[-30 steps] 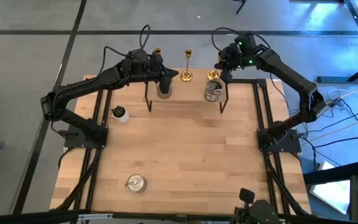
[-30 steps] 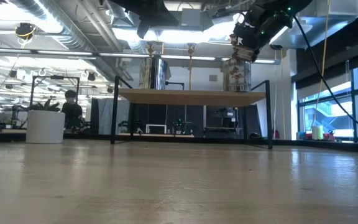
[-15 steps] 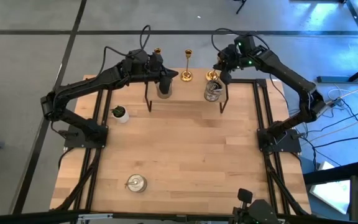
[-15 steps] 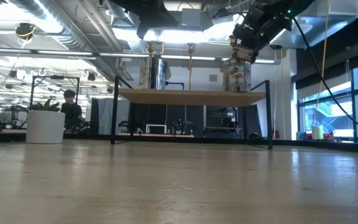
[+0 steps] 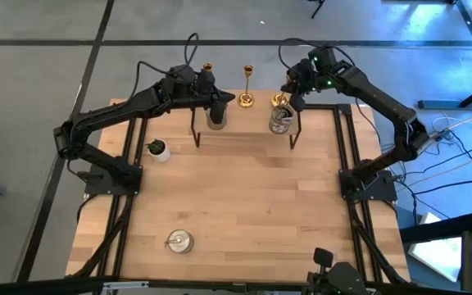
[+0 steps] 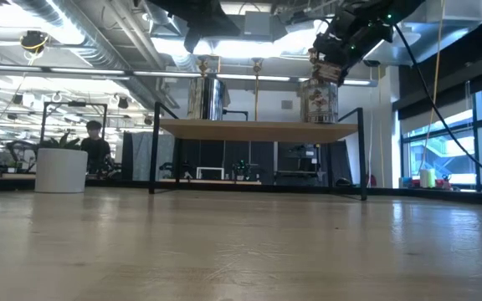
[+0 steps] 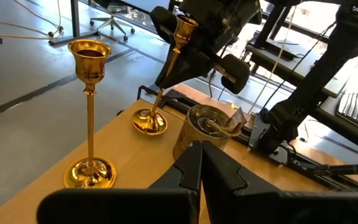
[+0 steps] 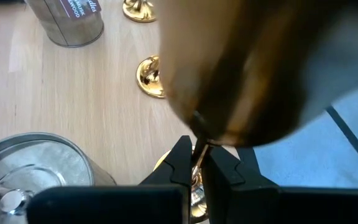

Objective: Pick & Place candle stick holders
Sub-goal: Put the gold candle holder on the shelf aligned with the other gold candle holders

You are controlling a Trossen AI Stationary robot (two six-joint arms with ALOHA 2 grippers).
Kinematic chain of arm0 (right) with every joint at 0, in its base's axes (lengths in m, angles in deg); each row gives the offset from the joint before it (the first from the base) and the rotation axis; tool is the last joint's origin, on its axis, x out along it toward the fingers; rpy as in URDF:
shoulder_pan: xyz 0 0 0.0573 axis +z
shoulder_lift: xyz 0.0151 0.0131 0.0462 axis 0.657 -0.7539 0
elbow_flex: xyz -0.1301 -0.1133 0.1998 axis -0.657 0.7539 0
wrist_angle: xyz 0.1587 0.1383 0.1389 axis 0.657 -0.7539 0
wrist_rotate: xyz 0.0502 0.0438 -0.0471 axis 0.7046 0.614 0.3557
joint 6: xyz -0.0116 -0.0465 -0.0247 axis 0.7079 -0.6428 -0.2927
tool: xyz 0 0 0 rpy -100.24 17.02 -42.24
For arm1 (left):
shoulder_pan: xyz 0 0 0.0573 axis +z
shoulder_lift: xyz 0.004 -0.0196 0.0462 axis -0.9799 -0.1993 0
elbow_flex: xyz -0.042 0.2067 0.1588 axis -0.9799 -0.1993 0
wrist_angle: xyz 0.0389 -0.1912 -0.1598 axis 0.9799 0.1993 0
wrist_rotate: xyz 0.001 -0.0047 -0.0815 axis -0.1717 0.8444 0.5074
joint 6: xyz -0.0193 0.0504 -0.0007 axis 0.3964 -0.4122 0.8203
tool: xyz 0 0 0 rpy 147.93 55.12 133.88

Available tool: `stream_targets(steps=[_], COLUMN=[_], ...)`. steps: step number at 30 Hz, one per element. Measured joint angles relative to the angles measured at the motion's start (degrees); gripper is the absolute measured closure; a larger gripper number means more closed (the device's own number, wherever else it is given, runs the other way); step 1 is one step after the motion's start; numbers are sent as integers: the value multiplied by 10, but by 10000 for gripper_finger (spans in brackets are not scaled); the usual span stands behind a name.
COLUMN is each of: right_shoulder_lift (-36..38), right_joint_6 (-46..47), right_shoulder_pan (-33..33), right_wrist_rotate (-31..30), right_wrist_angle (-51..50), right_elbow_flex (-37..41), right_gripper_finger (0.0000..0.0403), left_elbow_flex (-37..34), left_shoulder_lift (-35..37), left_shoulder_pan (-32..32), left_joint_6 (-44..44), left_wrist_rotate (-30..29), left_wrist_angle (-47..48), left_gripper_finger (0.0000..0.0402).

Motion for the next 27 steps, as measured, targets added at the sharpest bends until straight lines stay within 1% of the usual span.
stream_targets(steps=[8, 27], right_shoulder_lift=[0, 0], right_joint_6=[-3, -4], right_shoulder_pan=[0, 0], right_wrist_rotate=[-25, -26], right_wrist_angle=[0, -5], right_elbow_flex=[0, 0], right_gripper_finger=[375, 369], left_elbow_flex=[0, 0], left_shoulder_lift=[0, 0], left_shoulder_pan=[0, 0], left_joint_6=[0, -1], left_wrist_rotate=[0, 0], left_wrist_angle=[0, 0], left_gripper_finger=[400, 400])
